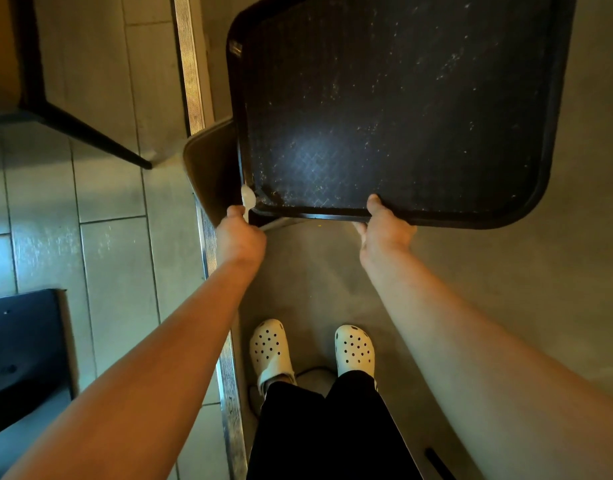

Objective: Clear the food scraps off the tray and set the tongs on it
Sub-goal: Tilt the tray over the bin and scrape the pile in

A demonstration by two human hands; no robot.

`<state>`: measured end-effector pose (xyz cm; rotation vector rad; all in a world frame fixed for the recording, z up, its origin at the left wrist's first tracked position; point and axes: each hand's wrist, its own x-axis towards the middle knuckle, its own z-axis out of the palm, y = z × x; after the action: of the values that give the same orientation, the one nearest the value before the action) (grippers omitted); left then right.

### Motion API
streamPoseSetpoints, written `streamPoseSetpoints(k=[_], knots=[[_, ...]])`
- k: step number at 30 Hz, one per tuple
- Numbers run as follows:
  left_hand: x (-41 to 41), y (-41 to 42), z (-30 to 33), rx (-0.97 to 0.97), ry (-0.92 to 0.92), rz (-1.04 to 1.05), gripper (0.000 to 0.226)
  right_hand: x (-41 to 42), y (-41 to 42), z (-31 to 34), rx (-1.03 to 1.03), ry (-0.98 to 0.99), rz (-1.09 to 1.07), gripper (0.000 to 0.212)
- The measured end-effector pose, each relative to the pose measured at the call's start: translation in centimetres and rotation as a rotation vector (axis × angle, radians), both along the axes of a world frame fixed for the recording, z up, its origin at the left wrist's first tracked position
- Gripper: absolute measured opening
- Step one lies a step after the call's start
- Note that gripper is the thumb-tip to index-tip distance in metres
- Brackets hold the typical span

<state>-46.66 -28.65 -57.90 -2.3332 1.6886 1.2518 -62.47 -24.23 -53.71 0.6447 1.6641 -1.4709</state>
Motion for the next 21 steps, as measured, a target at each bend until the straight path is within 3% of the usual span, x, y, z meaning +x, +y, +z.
streamPoseSetpoints(k=[12,17,21], knots=[[0.5,-0.9,-0.5,0.009,-0.029,-0.098,0.044,0.2,-0.2,0.1,-0.022,-0.012,-0.006,0.034],[0.8,-0.5,-0.7,0.003,-0.051,-0.034,0.044,0.2,-0.4,0.0,-0.031,-0.009,-0.009,0.035],[0.6,0.4,-0.2,-0.022,0.044,0.049,0.042,0.2,-0.8,0.0,-0.019,-0.004,0.009,0.034]])
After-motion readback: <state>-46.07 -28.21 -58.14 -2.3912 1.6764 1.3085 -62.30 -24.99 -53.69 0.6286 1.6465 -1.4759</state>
